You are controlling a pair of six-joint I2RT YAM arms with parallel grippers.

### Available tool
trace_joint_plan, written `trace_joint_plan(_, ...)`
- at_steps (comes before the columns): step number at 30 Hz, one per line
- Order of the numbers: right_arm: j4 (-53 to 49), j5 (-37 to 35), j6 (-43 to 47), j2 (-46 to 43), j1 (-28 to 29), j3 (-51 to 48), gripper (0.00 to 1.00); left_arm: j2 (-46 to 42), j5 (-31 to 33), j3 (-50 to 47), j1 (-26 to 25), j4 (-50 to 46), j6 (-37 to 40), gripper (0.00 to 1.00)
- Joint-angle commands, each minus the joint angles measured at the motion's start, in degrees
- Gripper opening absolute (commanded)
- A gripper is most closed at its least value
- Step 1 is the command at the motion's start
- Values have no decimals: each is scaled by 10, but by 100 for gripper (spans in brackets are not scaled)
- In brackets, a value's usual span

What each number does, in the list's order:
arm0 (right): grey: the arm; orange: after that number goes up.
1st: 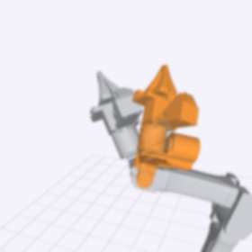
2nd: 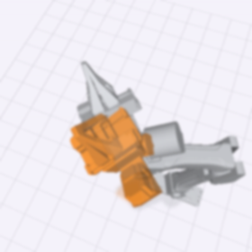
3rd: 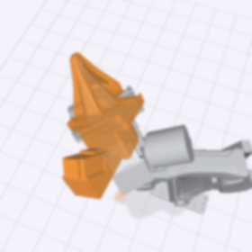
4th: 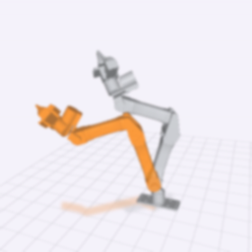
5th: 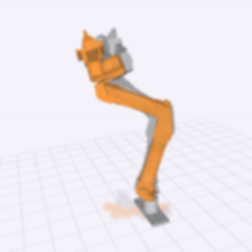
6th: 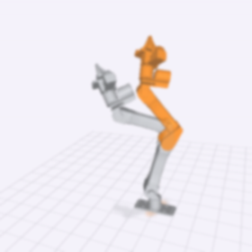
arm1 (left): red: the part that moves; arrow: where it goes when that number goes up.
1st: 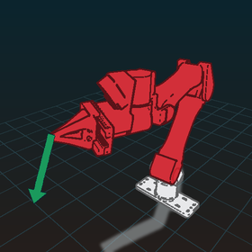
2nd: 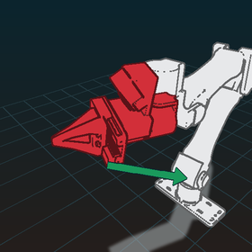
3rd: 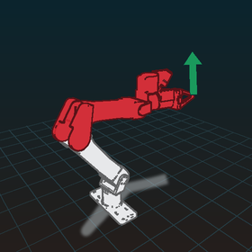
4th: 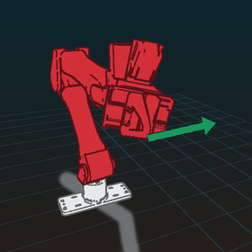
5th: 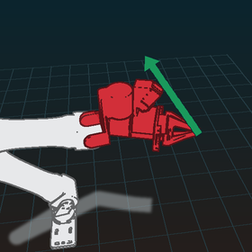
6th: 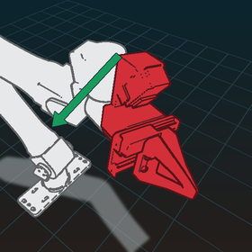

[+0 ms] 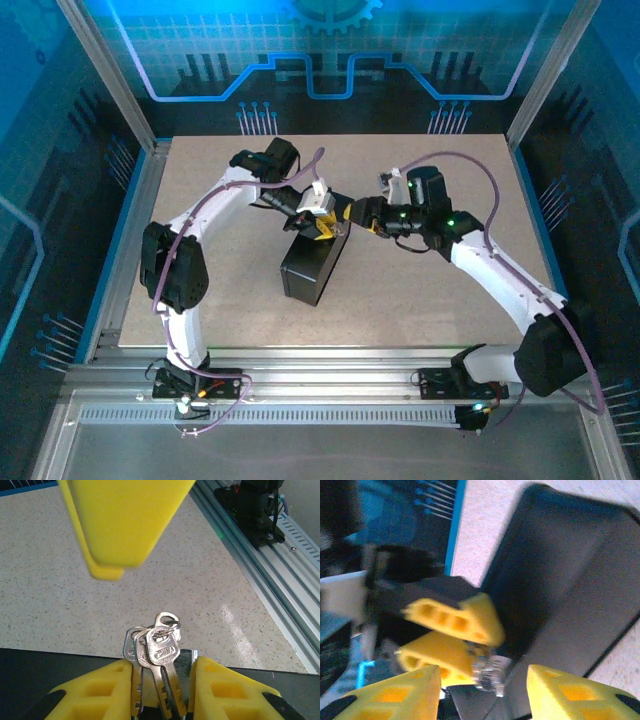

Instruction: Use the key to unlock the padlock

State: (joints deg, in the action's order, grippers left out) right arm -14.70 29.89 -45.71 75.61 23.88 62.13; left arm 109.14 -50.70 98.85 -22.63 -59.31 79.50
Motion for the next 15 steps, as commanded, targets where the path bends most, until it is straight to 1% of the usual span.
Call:
trace_joint_plan(1, -66, -18, 124, 6, 8, 32, 51, 3, -47, 22, -3, -16, 10, 4)
trace_joint_plan(4, -78, -11, 147, 22, 20, 54, 53, 1, -46, 21, -2, -15, 9, 4)
trace_joint_plan(8, -144, -69, 199, 49, 47, 92, 55, -1, -45, 20, -3, -15, 8, 4)
trace_joint_plan(10, -159, -91, 215, 54, 54, 96, 56, -1, -45, 18, -3, -15, 9, 4)
trace_joint_plan(15, -148, -83, 224, 53, 56, 85, 56, -1, -46, 19, -3, -15, 8, 4)
